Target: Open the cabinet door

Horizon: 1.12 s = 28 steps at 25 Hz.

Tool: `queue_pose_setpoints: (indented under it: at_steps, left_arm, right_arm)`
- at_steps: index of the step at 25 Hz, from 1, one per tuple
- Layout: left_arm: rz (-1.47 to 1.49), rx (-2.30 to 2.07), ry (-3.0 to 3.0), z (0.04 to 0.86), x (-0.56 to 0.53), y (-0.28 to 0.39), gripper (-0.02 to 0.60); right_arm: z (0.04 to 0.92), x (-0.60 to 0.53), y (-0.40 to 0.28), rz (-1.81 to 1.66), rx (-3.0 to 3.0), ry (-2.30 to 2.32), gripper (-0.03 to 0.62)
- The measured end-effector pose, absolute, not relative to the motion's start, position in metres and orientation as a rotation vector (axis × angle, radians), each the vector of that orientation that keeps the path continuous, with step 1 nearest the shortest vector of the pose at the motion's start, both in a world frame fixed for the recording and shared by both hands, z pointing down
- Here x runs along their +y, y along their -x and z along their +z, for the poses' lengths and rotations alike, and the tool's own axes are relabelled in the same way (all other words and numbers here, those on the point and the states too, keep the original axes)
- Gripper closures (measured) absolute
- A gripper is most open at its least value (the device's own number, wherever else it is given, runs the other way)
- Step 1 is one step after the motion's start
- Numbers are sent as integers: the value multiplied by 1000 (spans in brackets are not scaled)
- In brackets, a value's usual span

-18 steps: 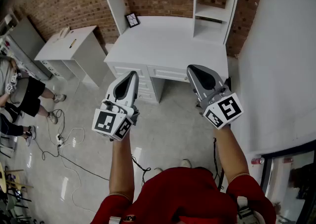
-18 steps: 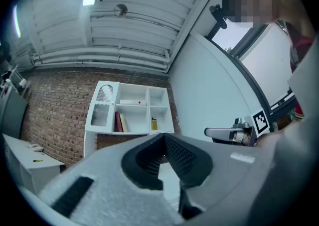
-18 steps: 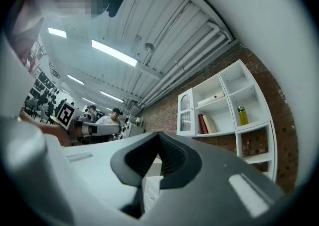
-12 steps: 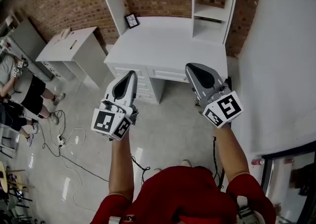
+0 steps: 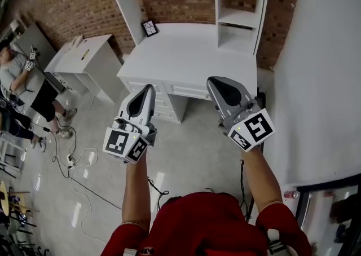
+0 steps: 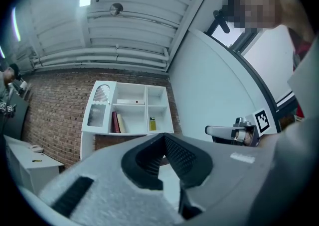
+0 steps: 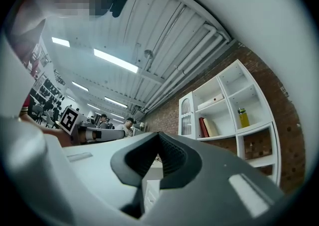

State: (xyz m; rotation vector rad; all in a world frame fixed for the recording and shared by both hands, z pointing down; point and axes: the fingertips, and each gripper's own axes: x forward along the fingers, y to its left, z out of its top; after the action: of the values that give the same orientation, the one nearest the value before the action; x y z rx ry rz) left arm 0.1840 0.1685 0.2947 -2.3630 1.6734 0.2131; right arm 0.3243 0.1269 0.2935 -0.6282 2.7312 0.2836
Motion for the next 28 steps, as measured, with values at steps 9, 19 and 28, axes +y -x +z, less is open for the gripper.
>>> queue_pose_setpoints:
  at_steps: [9, 19, 28]
  left_arm:
    - [218, 1731, 2325, 297, 148, -188, 581]
    - [256, 1705, 2304, 296, 90, -119, 581]
    - [244, 1626, 2326, 282, 14, 4, 581]
  right_arm:
    - [306, 100, -331, 248, 2759, 568, 582]
    - [300, 48, -263, 277, 2769, 562, 582]
    - [277, -25, -137, 284, 2762, 619, 582]
